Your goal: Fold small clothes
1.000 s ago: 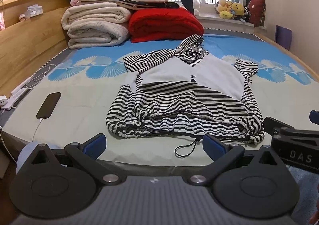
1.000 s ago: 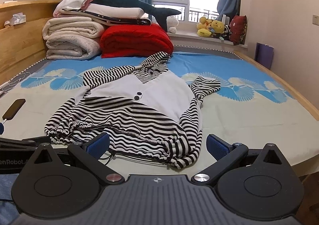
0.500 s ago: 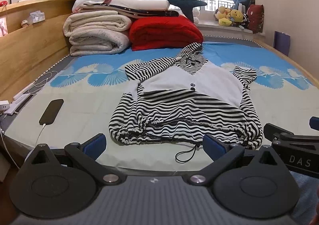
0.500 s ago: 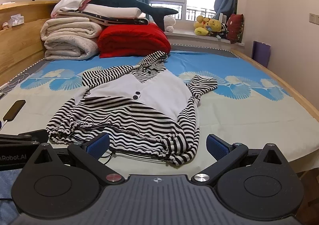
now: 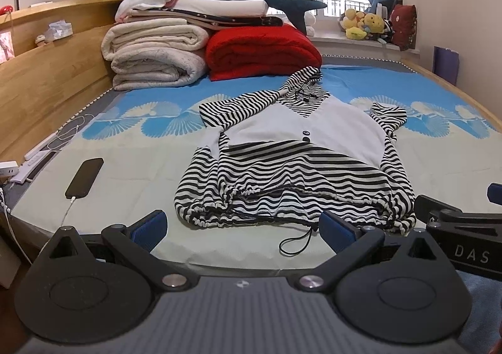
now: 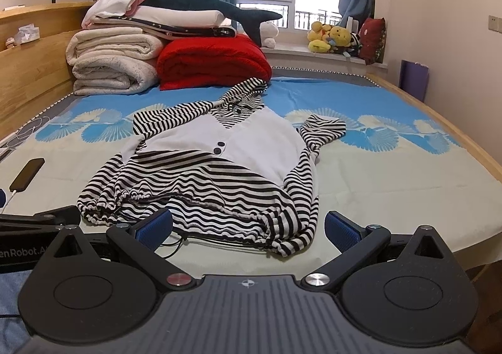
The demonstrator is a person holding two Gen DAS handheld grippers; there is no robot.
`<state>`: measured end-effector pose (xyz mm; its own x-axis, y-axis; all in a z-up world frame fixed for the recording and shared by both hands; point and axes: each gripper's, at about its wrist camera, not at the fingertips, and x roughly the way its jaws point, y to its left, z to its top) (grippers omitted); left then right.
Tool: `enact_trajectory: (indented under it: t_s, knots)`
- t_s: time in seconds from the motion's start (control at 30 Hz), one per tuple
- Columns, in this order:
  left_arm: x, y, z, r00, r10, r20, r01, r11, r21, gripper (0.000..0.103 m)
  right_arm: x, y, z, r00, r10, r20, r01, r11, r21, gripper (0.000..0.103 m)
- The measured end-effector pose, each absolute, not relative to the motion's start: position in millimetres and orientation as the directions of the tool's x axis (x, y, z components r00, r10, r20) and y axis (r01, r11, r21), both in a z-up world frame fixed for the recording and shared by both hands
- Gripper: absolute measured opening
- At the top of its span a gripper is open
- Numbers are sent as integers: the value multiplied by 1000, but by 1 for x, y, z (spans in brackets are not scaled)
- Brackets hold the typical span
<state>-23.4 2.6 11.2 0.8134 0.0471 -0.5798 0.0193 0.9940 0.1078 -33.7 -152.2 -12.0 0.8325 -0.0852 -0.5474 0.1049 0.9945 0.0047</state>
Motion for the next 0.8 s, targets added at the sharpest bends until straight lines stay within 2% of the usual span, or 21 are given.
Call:
enact_trajectory:
  t_s: [0.8]
  knots:
    - [17,-9,-2,780,66,-622,30,989,142,103,-1,-162,-19,817,-47,-575,95,994,54,102]
